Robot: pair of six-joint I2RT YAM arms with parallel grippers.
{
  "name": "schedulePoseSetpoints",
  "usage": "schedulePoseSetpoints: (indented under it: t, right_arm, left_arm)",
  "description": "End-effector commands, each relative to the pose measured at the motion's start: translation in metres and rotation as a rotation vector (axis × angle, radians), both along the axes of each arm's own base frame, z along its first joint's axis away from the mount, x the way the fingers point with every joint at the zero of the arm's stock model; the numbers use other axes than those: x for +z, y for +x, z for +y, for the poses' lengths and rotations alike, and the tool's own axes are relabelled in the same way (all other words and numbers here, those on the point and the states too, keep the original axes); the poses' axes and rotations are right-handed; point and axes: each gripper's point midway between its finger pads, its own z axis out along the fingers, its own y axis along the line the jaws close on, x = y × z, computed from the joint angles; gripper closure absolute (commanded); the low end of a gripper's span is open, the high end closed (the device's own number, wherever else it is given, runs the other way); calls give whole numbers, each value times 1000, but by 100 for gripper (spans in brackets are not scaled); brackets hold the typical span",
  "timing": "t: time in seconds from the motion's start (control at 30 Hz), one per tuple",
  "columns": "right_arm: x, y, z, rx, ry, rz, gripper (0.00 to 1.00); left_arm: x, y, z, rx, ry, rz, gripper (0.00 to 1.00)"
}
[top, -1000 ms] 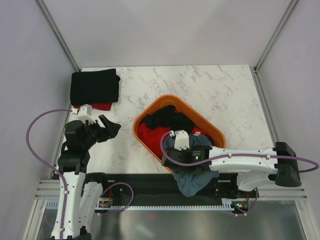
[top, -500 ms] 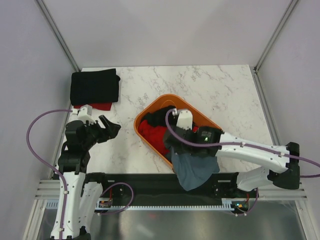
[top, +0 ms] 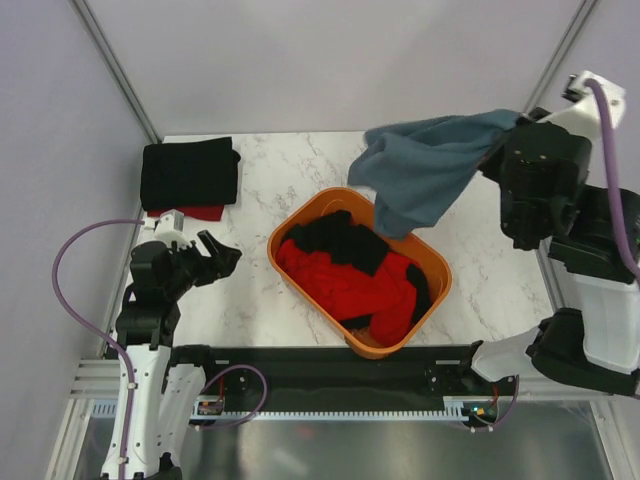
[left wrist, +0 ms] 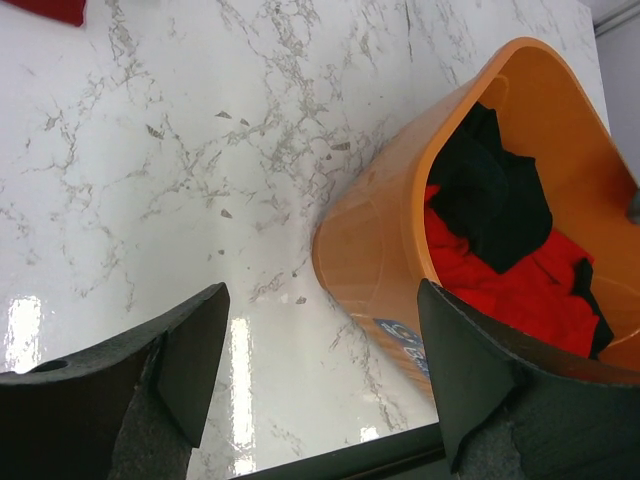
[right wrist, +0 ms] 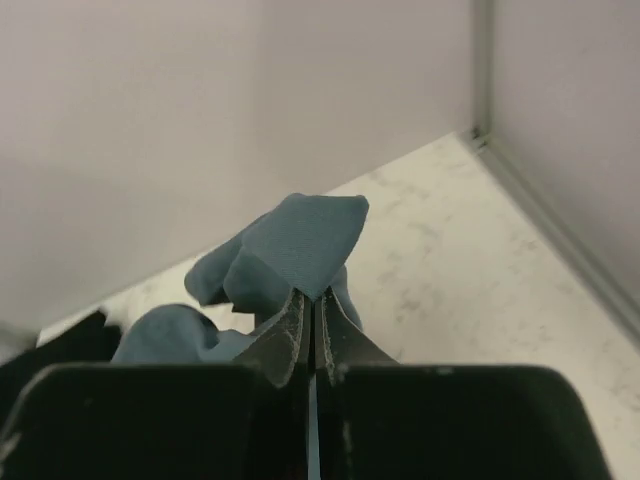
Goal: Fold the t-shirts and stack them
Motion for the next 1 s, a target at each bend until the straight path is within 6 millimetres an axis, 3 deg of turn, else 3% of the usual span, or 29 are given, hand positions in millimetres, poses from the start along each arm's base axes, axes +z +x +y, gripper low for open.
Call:
schedulePoseSetpoints:
  t: [0.0, 0.07, 0.1, 0.23, 0.27, 0.37, 0.4, 0.43, 0.5, 0.53, 0.77, 0.9, 0.97]
  right_arm:
    - [11, -28, -86, -380, -180, -42, 100]
    - [16, -47, -115, -483, -160, -79, 100]
    - [13, -49, -119, -493, -172, -74, 100]
    - [-25, -42, -109, -416, -205, -28, 100]
    - [-37, -36, -100, -364, -203, -4, 74]
    - [-113, -7, -27, -29, -251, 180, 2]
    - [-139, -1, -1, 94, -258, 248, 2]
    - [-187, 2, 41, 265, -245, 368, 2]
    - [-235, 3, 60, 328, -223, 493, 2]
    - [-247, 2, 81, 418, -165, 522, 2]
    - [-274, 40, 63, 436, -108, 598, 2]
    - [-320, 49, 51, 439, -153, 723, 2]
    - [-338, 50, 59, 480, -147, 755, 6]
  left_arm:
    - [17, 0, -4, -23, -7, -54, 17]
    - [17, 0, -7, -43, -12, -54, 17]
    - [16, 0, -8, -49, -13, -55, 17]
    - [15, 1, -9, -52, -14, -48, 17]
    - [14, 1, -10, -58, -16, -45, 17]
    - [14, 1, -9, -54, -14, -46, 17]
    - [14, 0, -9, -56, -13, -48, 17]
    - [14, 1, -9, -52, -15, -46, 17]
    - [14, 1, -9, -55, -16, -44, 17]
    - [14, 0, -10, -58, -18, -47, 17]
    - [15, -1, -10, -55, -13, -52, 17]
    - [15, -1, -11, -58, -13, -51, 17]
    - [18, -1, -13, -71, -17, -60, 16]
